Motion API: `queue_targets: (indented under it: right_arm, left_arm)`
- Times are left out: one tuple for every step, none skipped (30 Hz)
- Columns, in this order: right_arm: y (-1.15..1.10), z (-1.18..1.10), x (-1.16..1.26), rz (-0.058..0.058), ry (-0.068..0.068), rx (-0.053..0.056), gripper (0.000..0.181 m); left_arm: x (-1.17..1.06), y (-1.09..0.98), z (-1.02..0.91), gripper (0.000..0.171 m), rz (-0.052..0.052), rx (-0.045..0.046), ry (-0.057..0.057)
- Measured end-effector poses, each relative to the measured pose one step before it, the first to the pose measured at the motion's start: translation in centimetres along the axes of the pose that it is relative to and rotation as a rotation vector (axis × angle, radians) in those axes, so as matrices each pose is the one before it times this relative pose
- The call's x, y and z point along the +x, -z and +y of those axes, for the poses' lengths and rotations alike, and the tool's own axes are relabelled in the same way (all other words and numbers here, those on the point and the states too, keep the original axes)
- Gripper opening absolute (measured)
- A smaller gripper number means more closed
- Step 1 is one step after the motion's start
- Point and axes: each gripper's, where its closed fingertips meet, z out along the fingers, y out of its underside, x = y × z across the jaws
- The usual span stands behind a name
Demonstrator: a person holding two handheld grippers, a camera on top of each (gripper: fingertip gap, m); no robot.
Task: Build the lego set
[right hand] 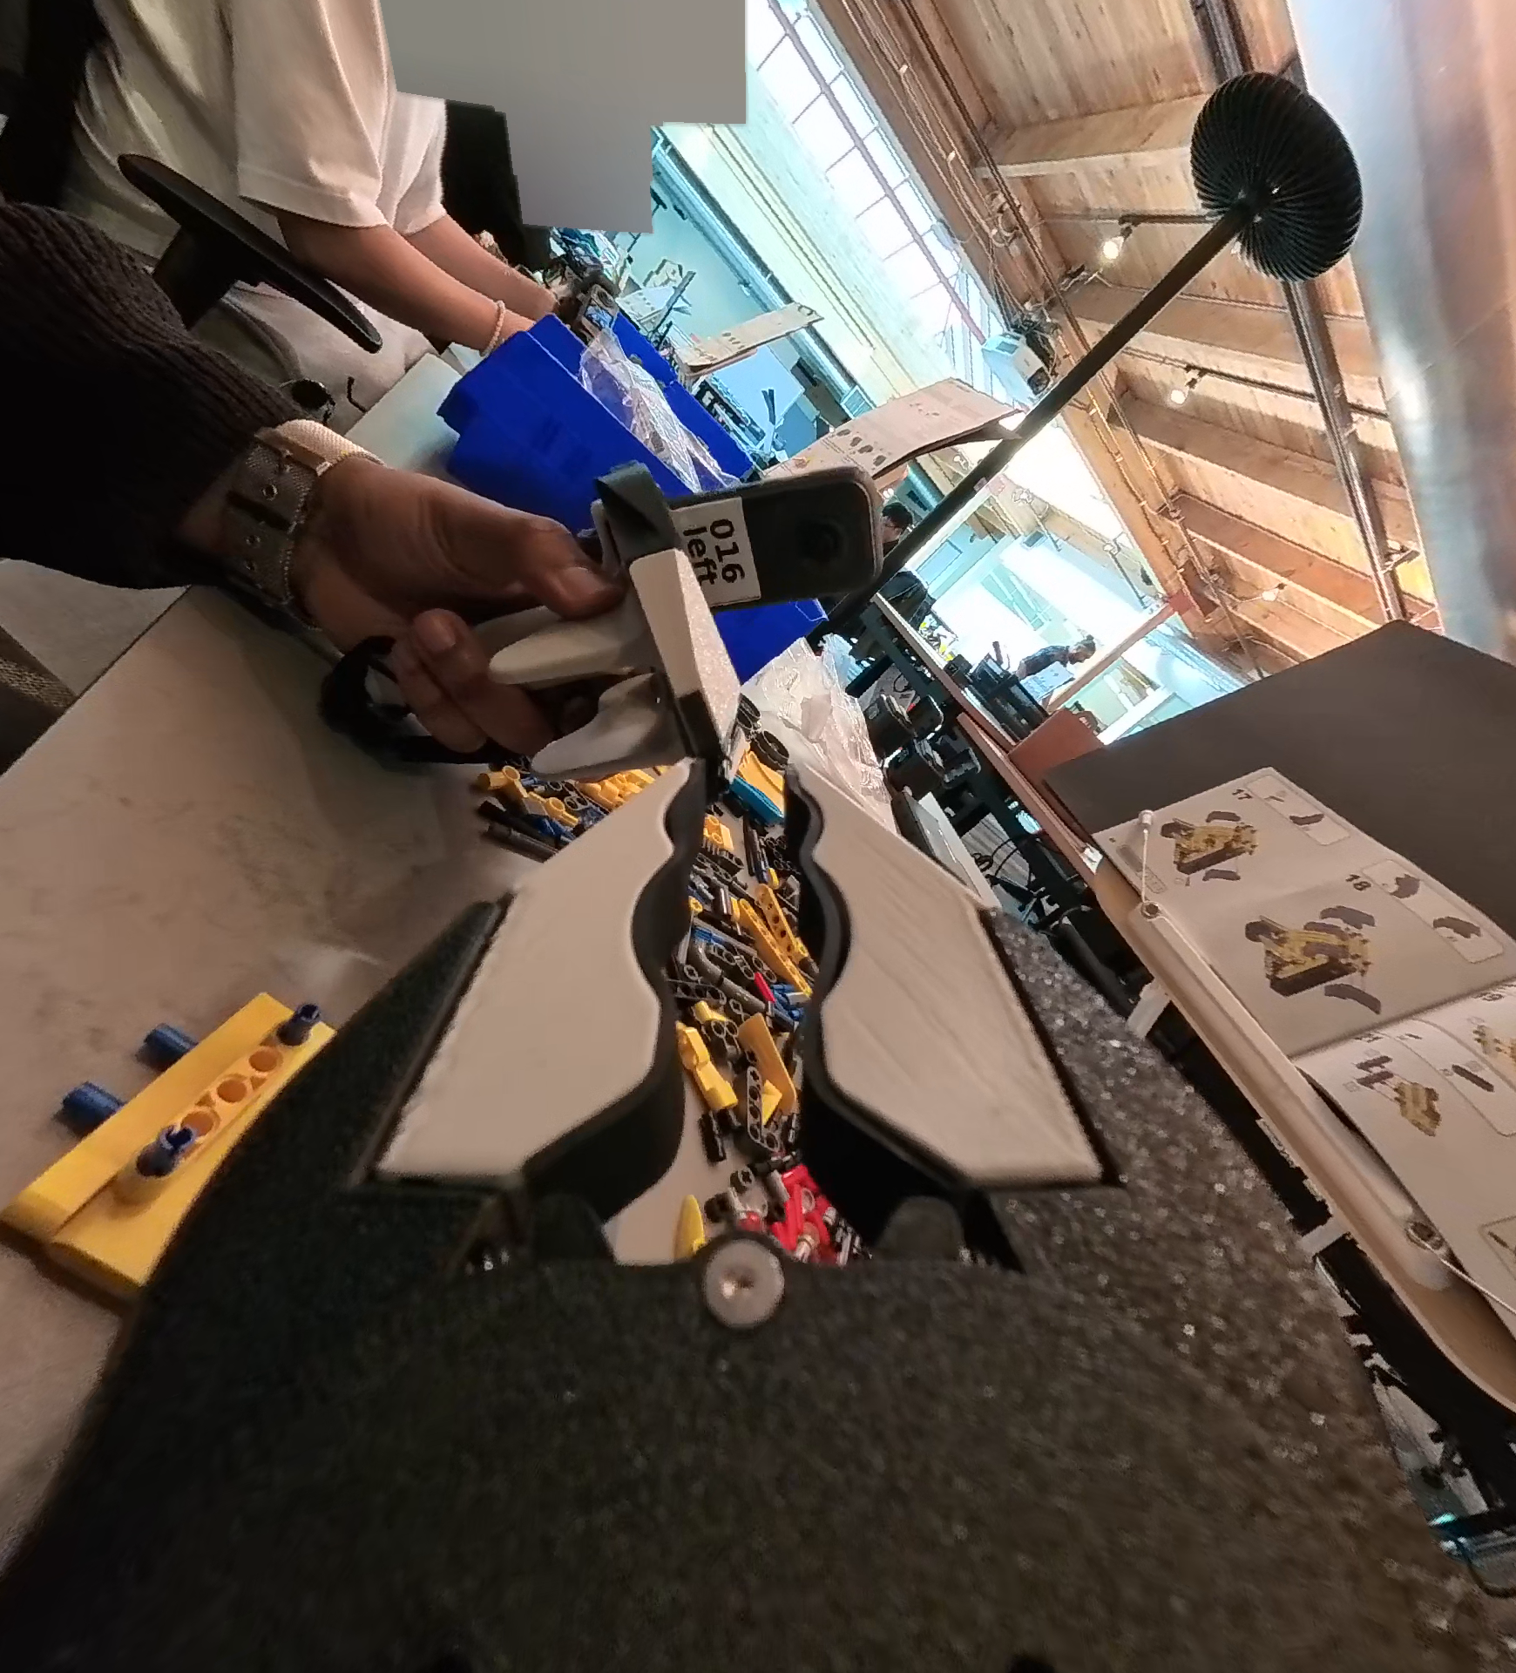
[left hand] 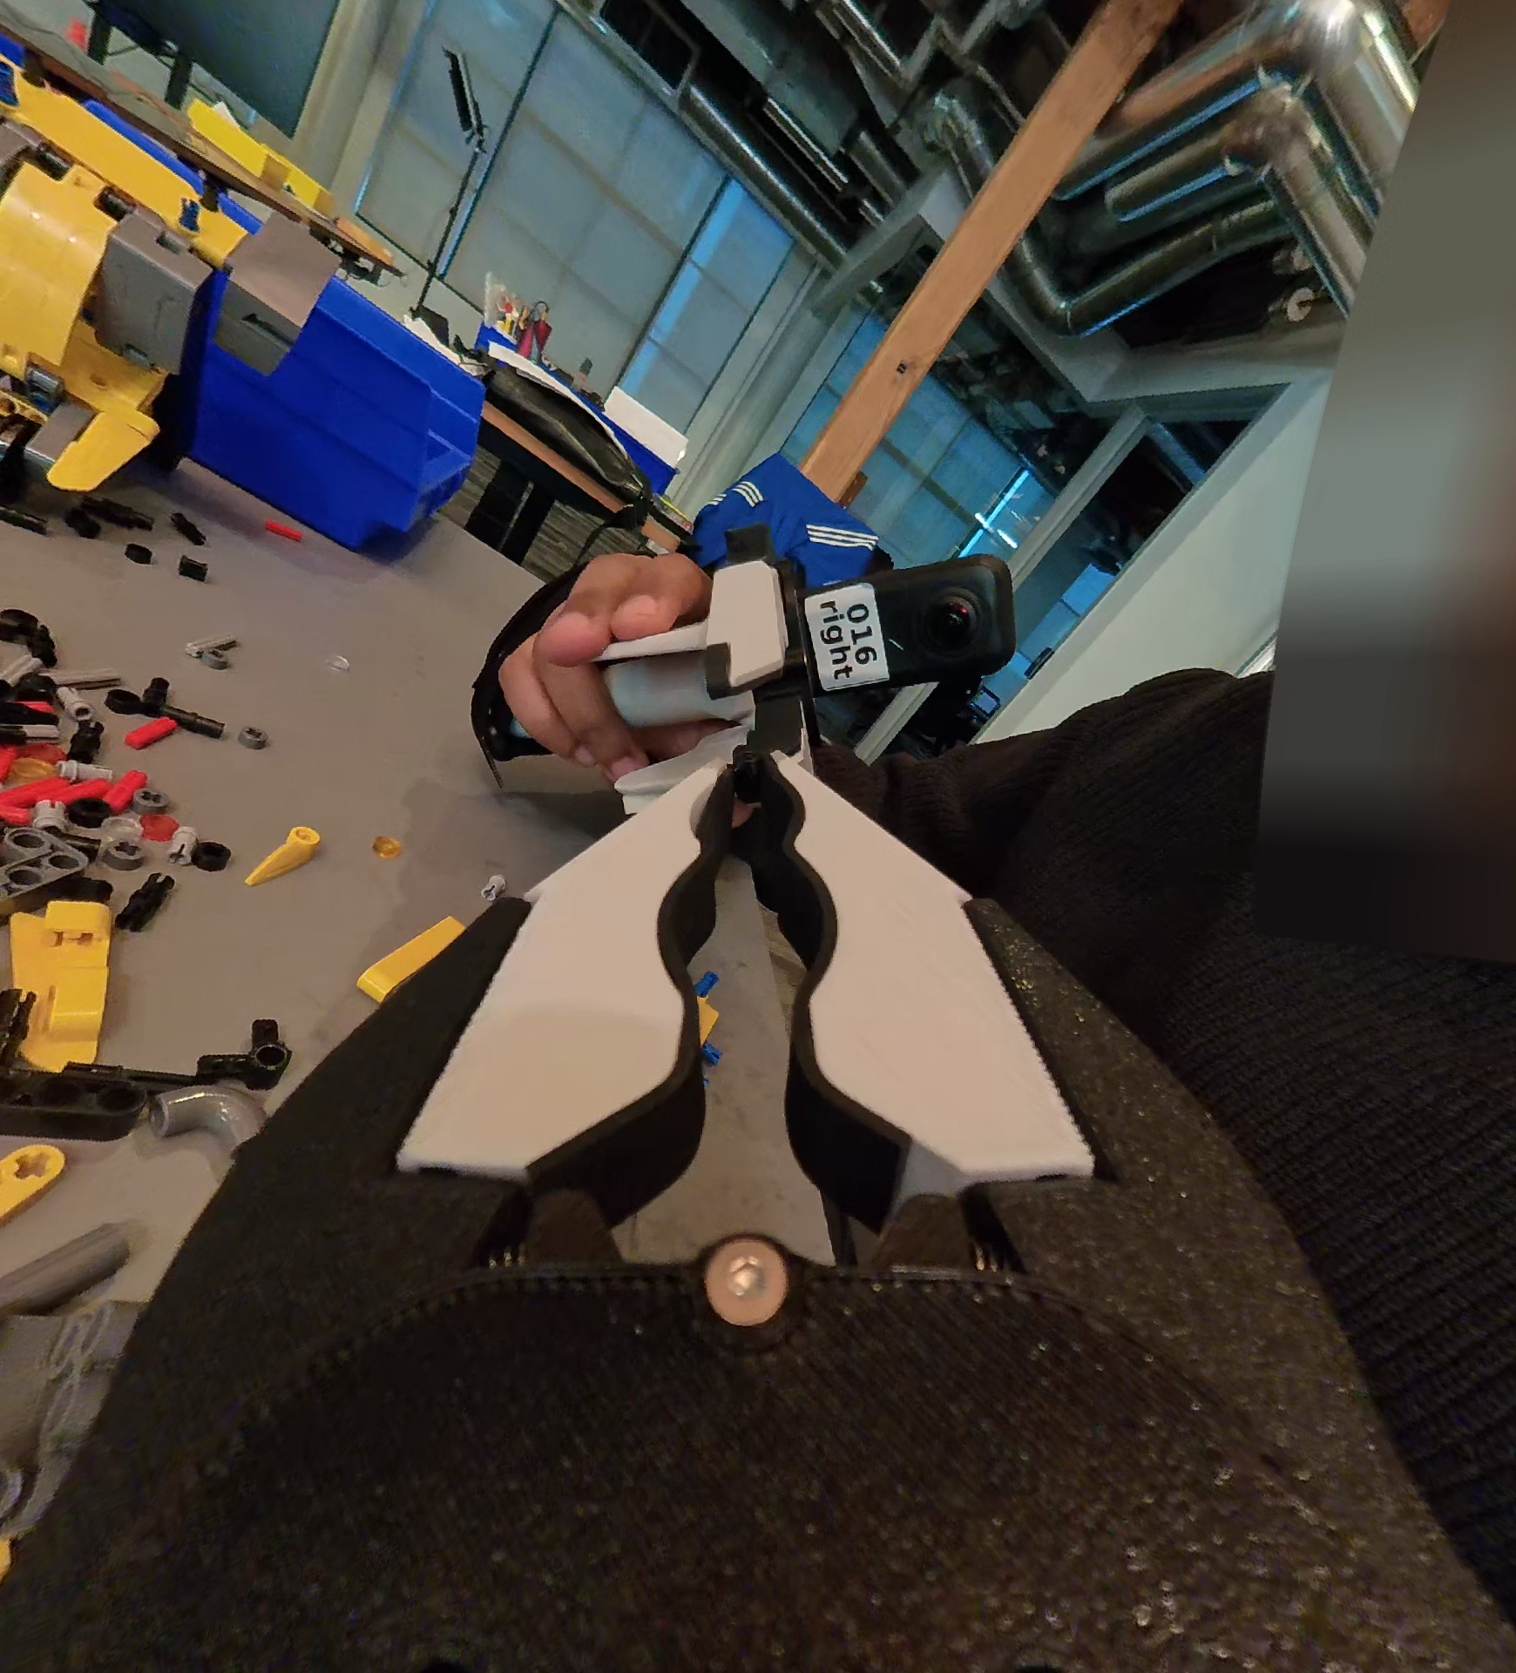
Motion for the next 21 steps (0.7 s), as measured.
queue_targets:
  right_arm:
    - [0.009, -0.01, -0.012, -0.0016, -0.0001, 0.0005, 0.015]
    - [0.011, -0.007, -0.014, -0.0016, -0.0014, 0.0007, 0.015]
    - [0.006, -0.025, 0.0, -0.001, -0.0014, 0.0014, 0.015]
    - [0.006, -0.018, -0.001, -0.0006, -0.0015, 0.0015, 0.015]
    - [0.002, -0.005, -0.012, -0.0011, -0.0026, 0.0007, 0.015]
    - [0.004, -0.015, -0.011, -0.0018, -0.0038, 0.0008, 0.016]
    - [0.009, -0.009, -0.009, -0.0022, -0.0048, 0.0012, 0.015]
    - [0.001, 0.003, -0.027, -0.0026, -0.0049, 0.0007, 0.015]
    - [-0.004, 0.015, -0.025, -0.0033, -0.0036, 0.0, 0.014]
    - [0.008, 0.005, -0.036, -0.003, -0.0021, 0.0, 0.014]
    - [-0.004, 0.011, -0.035, -0.0028, -0.0007, -0.0002, 0.013]
    - [0.008, 0.021, -0.046, -0.0032, -0.0003, -0.0005, 0.013]
    - [-0.002, 0.008, -0.027, -0.0025, -0.0011, -0.0005, 0.013]
    - [0.007, 0.006, -0.013, -0.0013, -0.0011, -0.0005, 0.013]
    - [0.009, 0.016, -0.015, -0.0012, -0.0006, -0.0007, 0.013]
    - [0.011, 0.001, -0.056, -0.0042, 0.0008, -0.0003, 0.011]
    - [0.019, -0.028, -0.17, -0.0104, 0.003, 0.001, 0.005]
    - [0.015, -0.056, -0.197, -0.0108, 0.0003, 0.0028, 0.003]
    - [0.002, -0.037, -0.085, -0.0061, -0.0034, 0.0022, 0.003]
    - [0.015, -0.002, 0.0, -0.0047, -0.0049, -0.0011, 0.002]
    - [0.021, -0.004, 0.047, -0.0035, -0.0068, -0.0022, 0.002]
  left_arm:
    - [0.005, -0.01, 0.015, 0.003, 0.0019, -0.00033, 0.0024]
    - [0.02, -0.008, 0.006, 0.003, 0.0022, 0.00009, 0.0022]
    - [0.027, -0.001, -0.001, 0.003, 0.0031, 0.00029, 0.0019]
    - [0.037, -0.012, -0.001, 0.003, 0.0033, 0.00059, 0.0024]
    - [0.009, 0.006, 0.007, 0.003, 0.0016, 0.00005, 0.0013]
    - [0.003, -0.008, 0.006, 0.003, 0.0014, 0.00005, 0.0013]
    - [0.019, 0.001, 0.003, 0.003, 0.0026, -0.00001, 0.0019]
    - [0.021, -0.005, 0.001, 0.003, 0.0016, 0.00014, 0.0016]
    - [-0.009, -0.005, 0.012, 0.003, 0.0005, -0.00036, 0.0015]
    - [-0.001, -0.002, 0.007, 0.003, 0.0004, -0.00023, 0.001]
    - [-0.008, -0.004, 0.002, 0.003, 0.0001, 0.0001, 0.0005]
    - [-0.016, -0.003, 0.016, 0.003, 0.0002, -0.00068, 0.0011]
    - [-0.01, -0.006, 0.026, 0.003, 0.0012, -0.0006, 0.0027]
    - [-0.008, 0.002, 0.009, 0.003, 0.0022, 0.00023, 0.0039]
    - [-0.006, -0.001, -0.002, 0.003, 0.0017, 0.00049, 0.0043]
    - [-0.011, -0.001, 0.025, 0.003, 0.0015, -0.0006, 0.0043]
    - [0.008, -0.027, 0.014, 0.003, 0.0026, -0.00017, 0.004]
    - [0.047, -0.035, -0.002, 0.003, 0.0041, 0.00082, 0.0025]
    - [0.056, -0.01, 0.037, 0.003, 0.0044, -0.00222, 0.0012]
    - [0.004, -0.004, -0.004, 0.003, 0.0003, 0.00082, 0.0008]
    - [-0.015, -0.004, -0.018, 0.004, -0.0014, 0.00109, -0.0011]
